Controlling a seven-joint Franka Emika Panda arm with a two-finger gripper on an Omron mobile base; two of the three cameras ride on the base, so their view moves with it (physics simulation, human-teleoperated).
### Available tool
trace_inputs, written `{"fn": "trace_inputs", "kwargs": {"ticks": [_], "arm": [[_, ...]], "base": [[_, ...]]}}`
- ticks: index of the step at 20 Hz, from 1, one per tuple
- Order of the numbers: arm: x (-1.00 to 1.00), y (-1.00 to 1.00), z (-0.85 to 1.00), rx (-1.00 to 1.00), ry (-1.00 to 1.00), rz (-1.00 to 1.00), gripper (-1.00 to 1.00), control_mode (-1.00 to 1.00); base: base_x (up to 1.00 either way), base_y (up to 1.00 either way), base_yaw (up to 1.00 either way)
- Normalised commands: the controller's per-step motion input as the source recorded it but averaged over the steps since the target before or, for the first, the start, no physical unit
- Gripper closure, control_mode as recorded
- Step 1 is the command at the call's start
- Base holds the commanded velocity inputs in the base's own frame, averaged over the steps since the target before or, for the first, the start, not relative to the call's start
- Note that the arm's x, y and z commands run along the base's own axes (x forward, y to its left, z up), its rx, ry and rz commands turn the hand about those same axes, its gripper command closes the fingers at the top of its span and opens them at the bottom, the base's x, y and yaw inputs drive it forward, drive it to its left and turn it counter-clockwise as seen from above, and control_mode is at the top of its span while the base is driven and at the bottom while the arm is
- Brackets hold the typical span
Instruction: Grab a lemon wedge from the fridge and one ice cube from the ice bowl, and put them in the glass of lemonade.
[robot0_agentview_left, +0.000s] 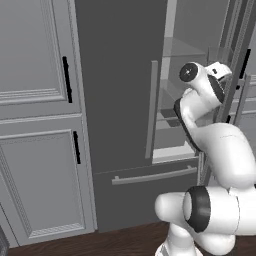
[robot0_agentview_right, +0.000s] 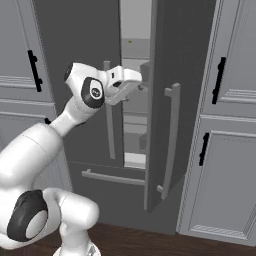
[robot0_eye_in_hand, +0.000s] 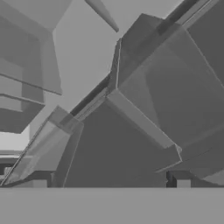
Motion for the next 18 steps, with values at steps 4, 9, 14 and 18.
{"fn": "trace_inputs", "kwargs": {"ticks": [4, 9, 14, 18], "arm": [[0.48, 0.06, -0.04, -0.15, 0.15, -0.06, -1.00, -1.00], [0.51, -0.06, -0.25, 0.00, 0.18, -0.08, -1.00, -1.00], [0.56, 0.00, -0.65, 0.00, 0.20, -0.08, -1.00, -1.00], [0.24, -0.33, -0.48, 0.00, 0.14, -0.11, -1.00, -1.00]], "base": [[0.00, 0.00, 0.00], [0.00, 0.00, 0.00], [0.00, 0.00, 0.00], [0.00, 0.00, 0.00]]}}
